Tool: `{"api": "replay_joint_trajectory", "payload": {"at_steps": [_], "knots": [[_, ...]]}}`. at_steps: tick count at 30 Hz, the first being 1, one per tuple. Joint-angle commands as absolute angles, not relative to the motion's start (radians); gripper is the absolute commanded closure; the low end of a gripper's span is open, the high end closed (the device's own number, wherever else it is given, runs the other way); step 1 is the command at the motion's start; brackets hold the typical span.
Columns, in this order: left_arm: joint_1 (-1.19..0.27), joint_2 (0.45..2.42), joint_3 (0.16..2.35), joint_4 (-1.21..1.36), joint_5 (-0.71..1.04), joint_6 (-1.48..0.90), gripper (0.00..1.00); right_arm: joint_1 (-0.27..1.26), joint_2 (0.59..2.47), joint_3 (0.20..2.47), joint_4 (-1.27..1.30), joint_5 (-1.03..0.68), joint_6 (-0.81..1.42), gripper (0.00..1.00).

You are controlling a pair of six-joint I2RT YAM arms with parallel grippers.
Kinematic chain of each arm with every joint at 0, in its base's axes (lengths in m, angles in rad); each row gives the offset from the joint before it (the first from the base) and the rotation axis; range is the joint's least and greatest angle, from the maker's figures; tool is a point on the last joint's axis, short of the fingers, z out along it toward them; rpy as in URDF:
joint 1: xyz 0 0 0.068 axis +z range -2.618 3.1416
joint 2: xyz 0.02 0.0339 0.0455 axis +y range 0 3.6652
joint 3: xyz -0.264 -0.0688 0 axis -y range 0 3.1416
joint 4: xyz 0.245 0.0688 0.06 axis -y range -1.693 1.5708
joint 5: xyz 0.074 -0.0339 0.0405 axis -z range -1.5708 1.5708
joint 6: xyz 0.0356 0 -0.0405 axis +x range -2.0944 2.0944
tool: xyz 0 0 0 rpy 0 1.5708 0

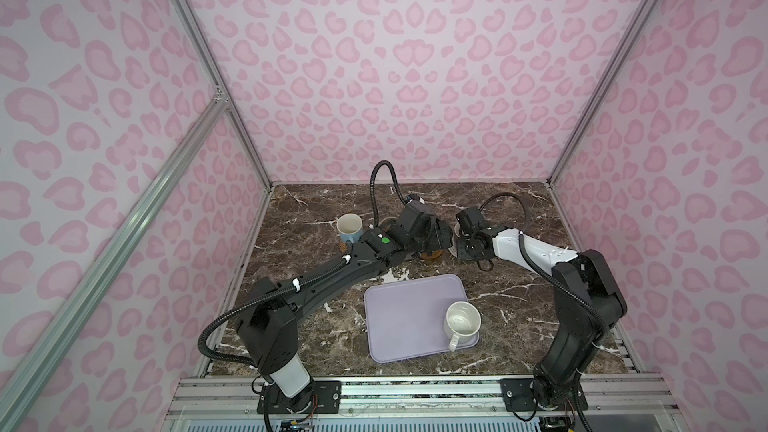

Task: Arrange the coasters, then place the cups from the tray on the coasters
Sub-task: 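Lower the white mug onto the multicolour woven coaster with the right gripper, then open the right gripper and draw both grippers back toward the tray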

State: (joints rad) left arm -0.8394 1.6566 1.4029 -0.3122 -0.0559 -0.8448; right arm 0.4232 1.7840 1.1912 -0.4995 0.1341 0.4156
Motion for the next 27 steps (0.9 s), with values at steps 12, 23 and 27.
{"api": "replay_joint_trajectory", "payload": {"at_steps": [12,23,27], "knots": [[-0.840,1.607,1.386,-0.302,-0.100,-0.847,0.03,0.425,1.726,1.195,-0.555,0.168,0.435,0.37],[-0.840,1.500,1.287,-0.288,-0.089,-0.797,0.03,0.484,1.514,1.170,-0.629,0.284,0.427,0.22],[-0.840,1.445,1.248,-0.307,-0.061,-0.747,0.01,0.559,1.425,1.109,-0.645,0.471,0.400,0.09]]}}
